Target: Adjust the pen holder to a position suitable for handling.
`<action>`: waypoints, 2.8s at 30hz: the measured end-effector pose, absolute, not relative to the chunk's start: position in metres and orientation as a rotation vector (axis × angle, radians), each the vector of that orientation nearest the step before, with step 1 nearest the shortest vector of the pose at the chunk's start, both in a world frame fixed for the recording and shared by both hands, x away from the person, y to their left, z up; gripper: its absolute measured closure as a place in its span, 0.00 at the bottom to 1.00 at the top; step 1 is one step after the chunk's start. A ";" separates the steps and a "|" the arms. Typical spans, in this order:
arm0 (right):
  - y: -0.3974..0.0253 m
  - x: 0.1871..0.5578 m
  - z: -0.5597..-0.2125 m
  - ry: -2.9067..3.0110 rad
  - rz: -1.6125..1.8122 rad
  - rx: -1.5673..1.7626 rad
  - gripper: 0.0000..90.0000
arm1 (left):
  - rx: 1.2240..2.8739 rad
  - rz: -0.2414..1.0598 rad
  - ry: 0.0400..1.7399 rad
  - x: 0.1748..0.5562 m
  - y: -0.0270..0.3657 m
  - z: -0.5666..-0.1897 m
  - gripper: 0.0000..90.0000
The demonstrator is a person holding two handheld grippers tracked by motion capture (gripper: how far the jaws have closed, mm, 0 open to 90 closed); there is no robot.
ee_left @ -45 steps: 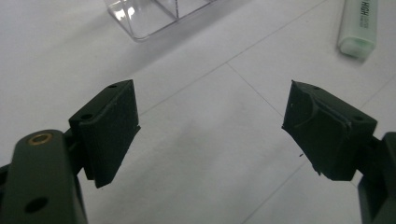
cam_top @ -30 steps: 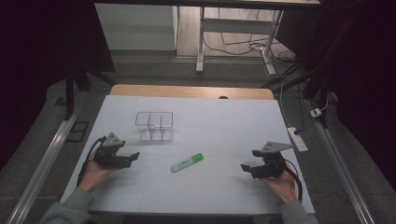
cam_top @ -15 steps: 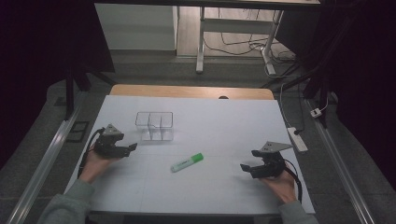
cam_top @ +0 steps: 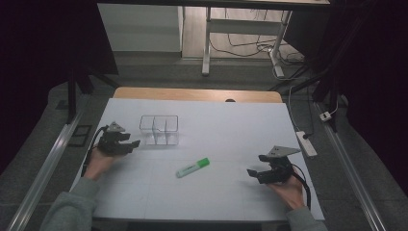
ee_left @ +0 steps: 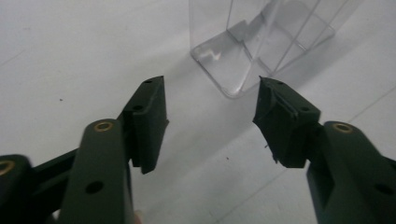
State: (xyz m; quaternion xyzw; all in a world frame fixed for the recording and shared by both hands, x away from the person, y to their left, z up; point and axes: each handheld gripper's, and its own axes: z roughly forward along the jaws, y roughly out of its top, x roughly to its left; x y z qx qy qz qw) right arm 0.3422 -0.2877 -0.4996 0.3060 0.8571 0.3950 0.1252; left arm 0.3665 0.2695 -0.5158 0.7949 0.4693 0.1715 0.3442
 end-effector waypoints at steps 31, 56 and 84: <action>-0.289 0.342 -0.499 2.490 1.165 0.902 0.23 | 2.065 0.376 1.229 0.393 0.262 -0.525 0.99; -0.288 0.342 -0.500 2.489 1.152 0.901 0.23 | 2.096 0.374 1.212 0.394 0.246 -0.526 0.99; -0.287 0.342 -0.501 2.490 1.142 0.901 0.24 | 2.115 0.357 1.158 0.406 0.219 -0.525 0.99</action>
